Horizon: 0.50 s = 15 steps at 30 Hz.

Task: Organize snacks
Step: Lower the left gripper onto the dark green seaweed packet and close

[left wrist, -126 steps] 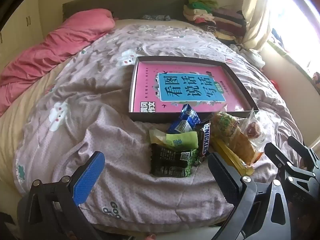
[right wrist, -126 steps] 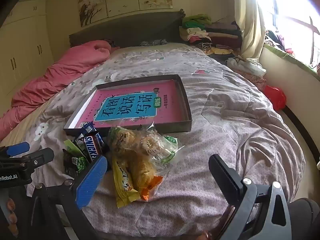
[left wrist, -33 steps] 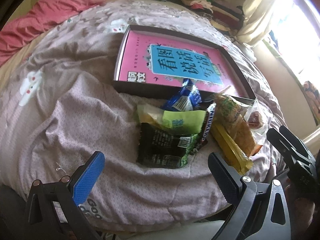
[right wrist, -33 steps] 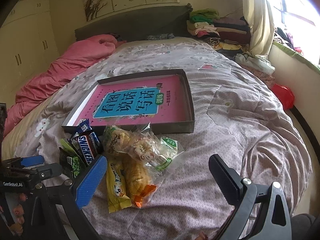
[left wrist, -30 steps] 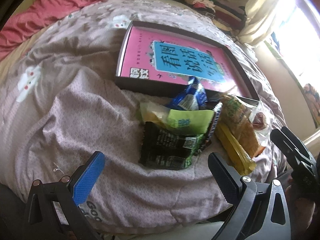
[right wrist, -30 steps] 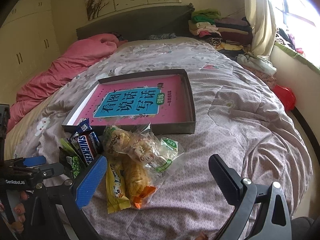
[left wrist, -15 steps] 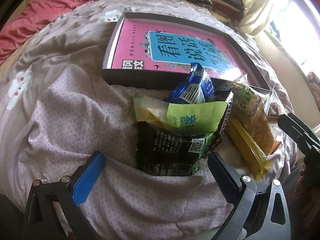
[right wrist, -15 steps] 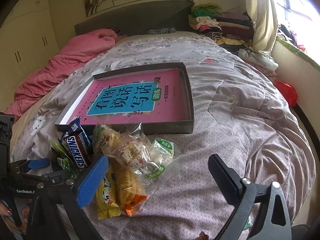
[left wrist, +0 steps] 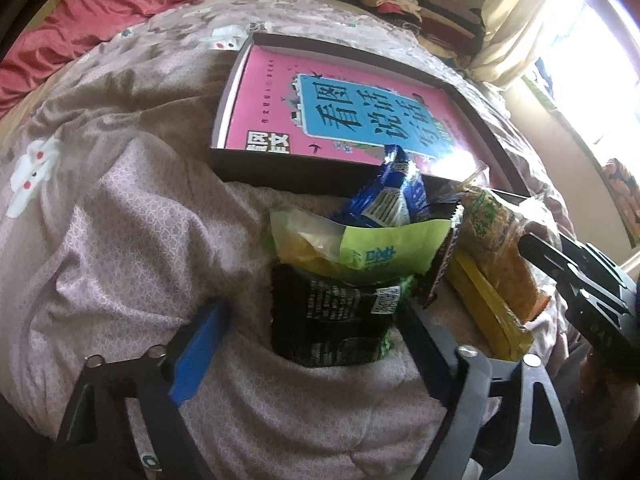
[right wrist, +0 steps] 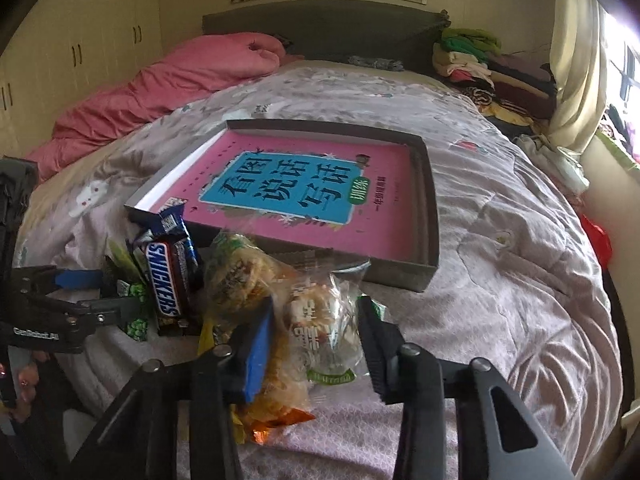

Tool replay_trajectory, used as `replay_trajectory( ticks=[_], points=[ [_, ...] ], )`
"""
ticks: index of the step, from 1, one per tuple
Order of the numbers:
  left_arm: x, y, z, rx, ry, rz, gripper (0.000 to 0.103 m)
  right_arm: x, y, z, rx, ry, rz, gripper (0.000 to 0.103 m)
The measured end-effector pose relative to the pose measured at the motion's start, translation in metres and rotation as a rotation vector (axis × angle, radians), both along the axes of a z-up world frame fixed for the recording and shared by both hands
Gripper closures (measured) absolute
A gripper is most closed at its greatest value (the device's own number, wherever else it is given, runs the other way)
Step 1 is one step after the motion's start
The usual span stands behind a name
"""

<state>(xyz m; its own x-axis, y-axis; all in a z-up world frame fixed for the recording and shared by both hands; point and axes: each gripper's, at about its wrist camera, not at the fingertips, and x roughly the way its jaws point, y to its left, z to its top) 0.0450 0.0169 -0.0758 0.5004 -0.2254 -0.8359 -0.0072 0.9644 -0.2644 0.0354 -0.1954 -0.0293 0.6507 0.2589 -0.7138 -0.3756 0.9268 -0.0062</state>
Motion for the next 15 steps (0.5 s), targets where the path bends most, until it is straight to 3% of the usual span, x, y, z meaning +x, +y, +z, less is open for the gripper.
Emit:
replay_trajectory(
  ticks=[4, 15],
  points=[
    [-0.001, -0.003, 0.001, -0.025, -0.002, -0.033, 0.044, 0.0, -0.005, 0.003, 0.034, -0.005, -0.01, 0.064],
    [-0.006, 0.012, 0.003, -0.107, 0.012, -0.035, 0.06, -0.002, -0.017, 0.013, 0.102, -0.031, -0.038, 0.064]
  ],
)
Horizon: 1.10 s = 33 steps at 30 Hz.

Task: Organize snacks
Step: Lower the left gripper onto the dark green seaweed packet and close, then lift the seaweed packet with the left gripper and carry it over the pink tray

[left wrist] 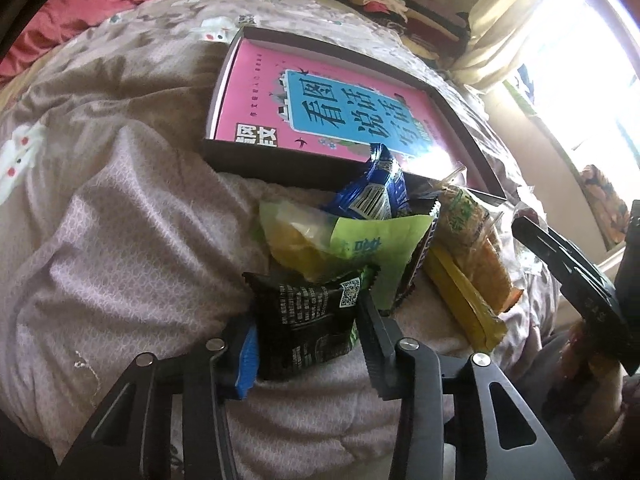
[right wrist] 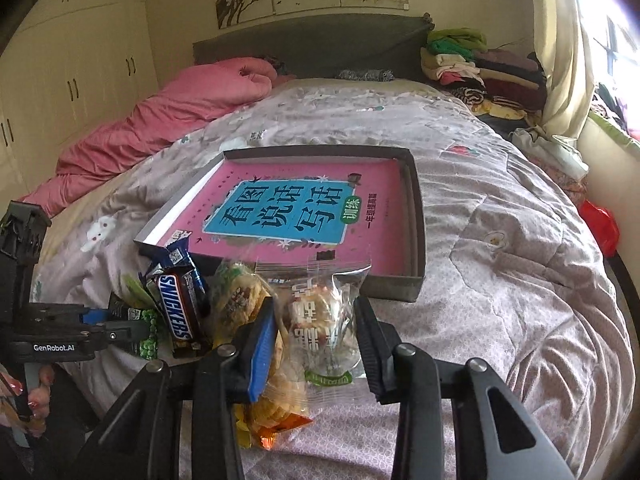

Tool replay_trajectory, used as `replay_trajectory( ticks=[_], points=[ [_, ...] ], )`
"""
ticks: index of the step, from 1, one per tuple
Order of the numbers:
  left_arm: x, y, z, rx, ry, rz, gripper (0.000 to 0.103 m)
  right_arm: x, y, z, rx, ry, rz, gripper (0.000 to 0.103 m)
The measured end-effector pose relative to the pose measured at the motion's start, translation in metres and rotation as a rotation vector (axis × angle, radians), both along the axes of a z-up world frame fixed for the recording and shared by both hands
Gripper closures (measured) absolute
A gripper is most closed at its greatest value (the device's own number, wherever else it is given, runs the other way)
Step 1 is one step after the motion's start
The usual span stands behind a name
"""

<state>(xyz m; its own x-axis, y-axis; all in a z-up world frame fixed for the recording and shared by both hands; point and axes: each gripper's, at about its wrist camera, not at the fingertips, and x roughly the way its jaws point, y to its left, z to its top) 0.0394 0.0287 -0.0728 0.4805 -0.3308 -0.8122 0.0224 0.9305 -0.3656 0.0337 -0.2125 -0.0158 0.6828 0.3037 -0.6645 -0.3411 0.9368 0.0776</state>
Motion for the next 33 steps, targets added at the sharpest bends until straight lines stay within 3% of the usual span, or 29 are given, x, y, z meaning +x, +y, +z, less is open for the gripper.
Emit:
replay_trajectory(
  ticks=[6, 20, 22, 33],
  points=[
    [-0.007, 0.009, 0.009, -0.022, -0.003, 0.019, 0.064, 0.0, -0.003, 0.003, 0.018, -0.012, -0.012, 0.064],
    [-0.016, 0.035, 0.042, -0.033, -0.109, 0.085, 0.069, 0.0, -0.005, 0.01, 0.046, -0.03, -0.018, 0.064],
    [-0.014, 0.038, 0.048, -0.039, -0.128, 0.092, 0.081, 0.0, -0.005, 0.011, 0.05, -0.032, -0.02, 0.064],
    [-0.006, 0.04, 0.052, -0.062, -0.146, 0.085, 0.081, 0.003, -0.006, 0.014, 0.065, -0.039, -0.023, 0.064]
  ],
)
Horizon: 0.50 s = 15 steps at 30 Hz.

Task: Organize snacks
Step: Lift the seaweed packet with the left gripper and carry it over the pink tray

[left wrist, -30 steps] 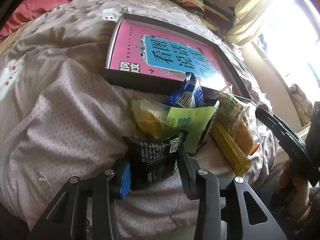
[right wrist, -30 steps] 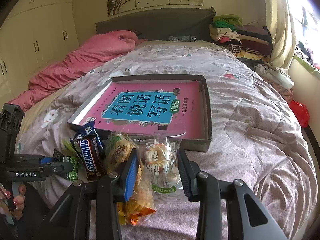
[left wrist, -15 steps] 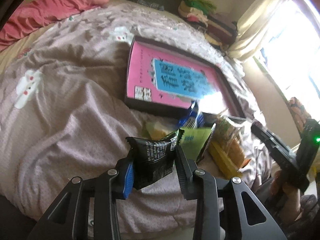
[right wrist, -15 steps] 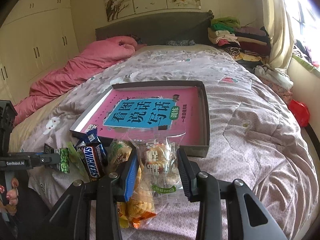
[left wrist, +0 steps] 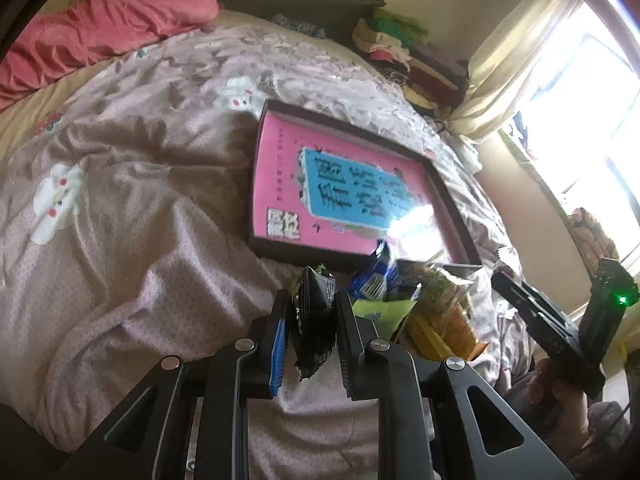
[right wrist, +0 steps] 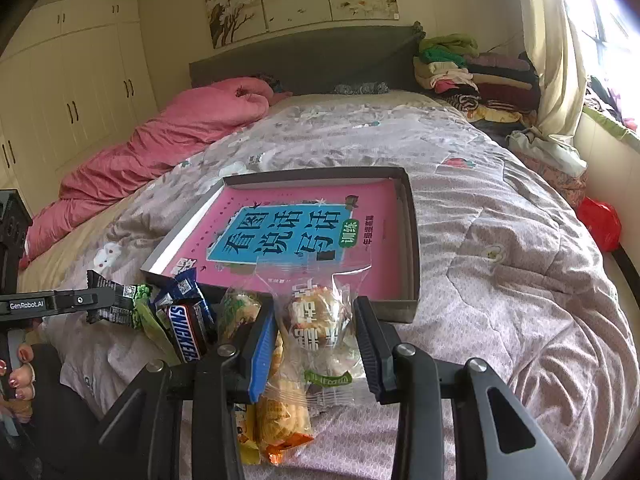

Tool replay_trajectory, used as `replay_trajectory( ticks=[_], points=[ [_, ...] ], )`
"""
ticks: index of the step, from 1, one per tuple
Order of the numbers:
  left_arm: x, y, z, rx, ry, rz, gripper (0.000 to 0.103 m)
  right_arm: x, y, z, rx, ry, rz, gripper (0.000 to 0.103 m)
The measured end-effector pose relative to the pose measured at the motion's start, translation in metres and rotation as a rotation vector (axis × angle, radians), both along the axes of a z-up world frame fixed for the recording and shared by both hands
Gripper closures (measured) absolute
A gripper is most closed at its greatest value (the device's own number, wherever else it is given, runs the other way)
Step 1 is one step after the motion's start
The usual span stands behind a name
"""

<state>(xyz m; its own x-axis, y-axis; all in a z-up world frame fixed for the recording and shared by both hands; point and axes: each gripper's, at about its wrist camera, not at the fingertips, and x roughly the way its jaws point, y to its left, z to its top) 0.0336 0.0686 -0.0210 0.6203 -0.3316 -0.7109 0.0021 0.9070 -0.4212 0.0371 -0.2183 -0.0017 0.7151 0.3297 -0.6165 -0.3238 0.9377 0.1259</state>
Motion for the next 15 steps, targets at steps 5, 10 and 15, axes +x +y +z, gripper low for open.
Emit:
replay_trajectory(
  ticks=[5, 10, 15],
  points=[
    [0.0, -0.001, 0.018, 0.001, -0.055, -0.006, 0.081, 0.003, -0.003, 0.004, 0.023, -0.007, -0.011, 0.064],
    [0.01, -0.001, 0.031, -0.01, -0.092, 0.0, 0.081, 0.006, -0.004, 0.008, 0.028, -0.022, -0.013, 0.064],
    [0.028, -0.003, 0.034, -0.022, -0.104, 0.007, 0.081, 0.013, -0.006, 0.011, 0.029, -0.032, -0.019, 0.064]
  ],
)
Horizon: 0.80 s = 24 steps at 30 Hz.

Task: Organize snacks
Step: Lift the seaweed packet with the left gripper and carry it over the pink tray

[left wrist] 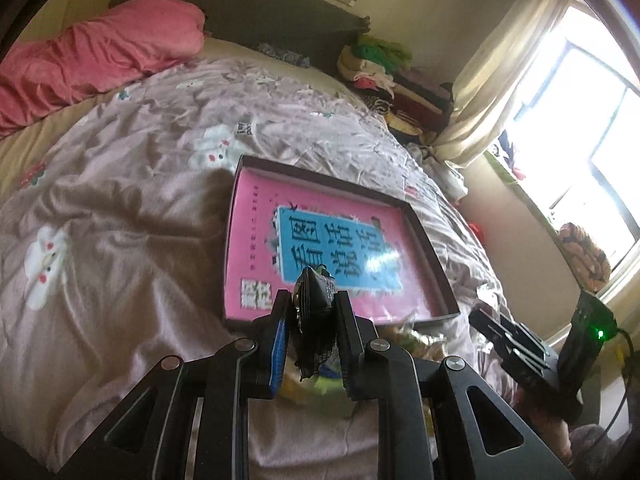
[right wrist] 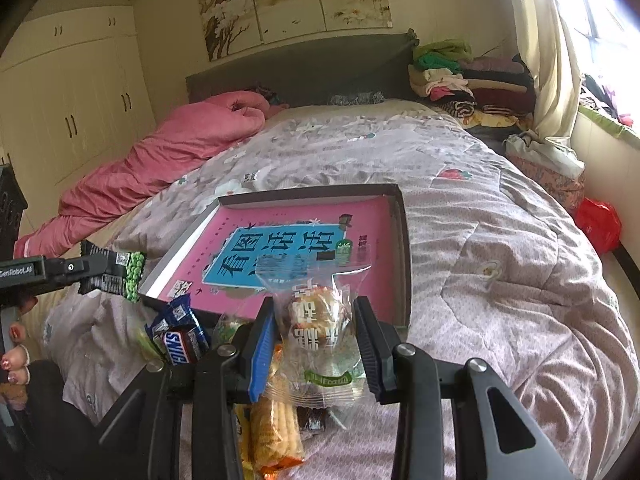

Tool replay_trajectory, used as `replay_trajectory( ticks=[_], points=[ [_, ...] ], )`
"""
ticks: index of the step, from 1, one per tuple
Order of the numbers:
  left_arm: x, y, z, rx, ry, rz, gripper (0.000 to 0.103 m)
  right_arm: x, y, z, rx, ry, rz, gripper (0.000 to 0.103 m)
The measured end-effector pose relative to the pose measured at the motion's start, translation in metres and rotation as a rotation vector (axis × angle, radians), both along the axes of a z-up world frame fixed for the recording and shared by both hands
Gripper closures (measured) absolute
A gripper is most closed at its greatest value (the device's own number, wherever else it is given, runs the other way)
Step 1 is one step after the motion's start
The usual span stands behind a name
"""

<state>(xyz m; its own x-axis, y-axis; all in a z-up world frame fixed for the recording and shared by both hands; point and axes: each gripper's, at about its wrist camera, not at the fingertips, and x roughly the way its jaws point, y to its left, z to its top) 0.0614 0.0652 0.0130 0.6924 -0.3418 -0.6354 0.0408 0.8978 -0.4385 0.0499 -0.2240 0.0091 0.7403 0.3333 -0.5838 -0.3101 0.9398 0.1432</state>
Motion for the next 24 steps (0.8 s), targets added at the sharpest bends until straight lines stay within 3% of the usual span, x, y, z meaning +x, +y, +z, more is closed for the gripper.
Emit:
replay_trajectory(
  ticks=[8, 24],
  points=[
    [0.03, -0.006, -0.01, -0.032, 0.006, 0.004, 0.081, 0.018, -0.002, -0.002, -0.002, 0.001, -0.022, 0.064],
    [0.066, -0.01, -0.054, -0.022, 0.107, 0.003, 0.081, 0.064, 0.008, -0.027, -0.017, 0.055, -0.014, 0.064]
  ],
)
